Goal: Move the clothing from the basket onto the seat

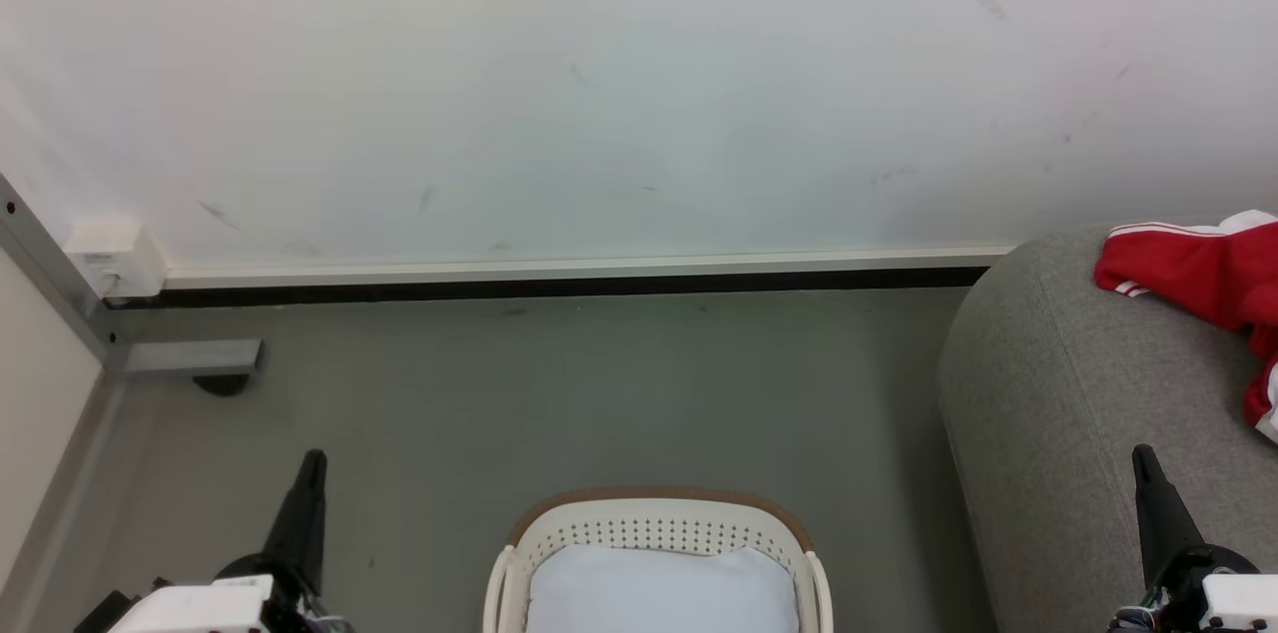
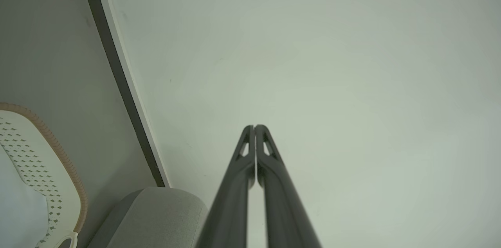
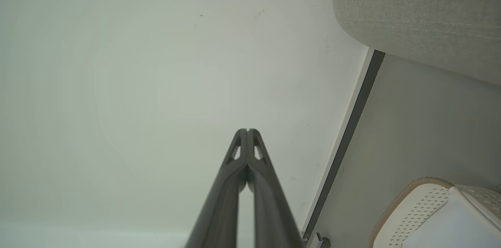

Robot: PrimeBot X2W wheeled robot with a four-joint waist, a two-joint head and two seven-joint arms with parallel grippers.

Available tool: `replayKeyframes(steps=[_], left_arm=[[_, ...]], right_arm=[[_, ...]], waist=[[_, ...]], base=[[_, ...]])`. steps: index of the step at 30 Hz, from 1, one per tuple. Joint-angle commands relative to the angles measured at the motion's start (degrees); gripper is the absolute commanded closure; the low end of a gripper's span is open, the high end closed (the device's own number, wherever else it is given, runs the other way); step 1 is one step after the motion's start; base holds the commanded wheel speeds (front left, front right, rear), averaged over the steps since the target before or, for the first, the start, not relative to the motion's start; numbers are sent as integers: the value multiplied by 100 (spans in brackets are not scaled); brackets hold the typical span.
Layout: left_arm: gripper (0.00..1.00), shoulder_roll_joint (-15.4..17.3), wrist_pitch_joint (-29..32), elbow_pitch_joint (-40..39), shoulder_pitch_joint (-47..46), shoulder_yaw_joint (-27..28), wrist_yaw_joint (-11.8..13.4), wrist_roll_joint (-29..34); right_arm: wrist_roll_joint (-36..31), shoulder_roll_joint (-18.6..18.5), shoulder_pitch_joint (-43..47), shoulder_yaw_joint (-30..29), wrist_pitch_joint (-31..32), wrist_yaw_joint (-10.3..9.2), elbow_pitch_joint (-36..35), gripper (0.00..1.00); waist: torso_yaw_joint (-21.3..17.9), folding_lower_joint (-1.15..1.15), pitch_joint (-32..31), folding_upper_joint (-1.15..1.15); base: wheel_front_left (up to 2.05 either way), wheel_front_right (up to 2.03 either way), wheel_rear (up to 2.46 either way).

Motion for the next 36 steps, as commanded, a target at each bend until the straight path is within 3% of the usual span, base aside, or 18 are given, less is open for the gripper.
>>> replayKeyframes(steps=[1, 36], left_arm=[[100, 23, 23, -14, -53, 16, -21, -82], [100, 23, 22, -16, -52, 14, -21, -83]], right_arm=[[11, -41, -69, -21, 17, -12, -25, 100], [11, -40, -68, -20, 16, -12, -26, 100]], waist=[[0, 0, 0, 0], [0, 0, 0, 0]], base=[[0, 0, 0], [0, 0, 0]])
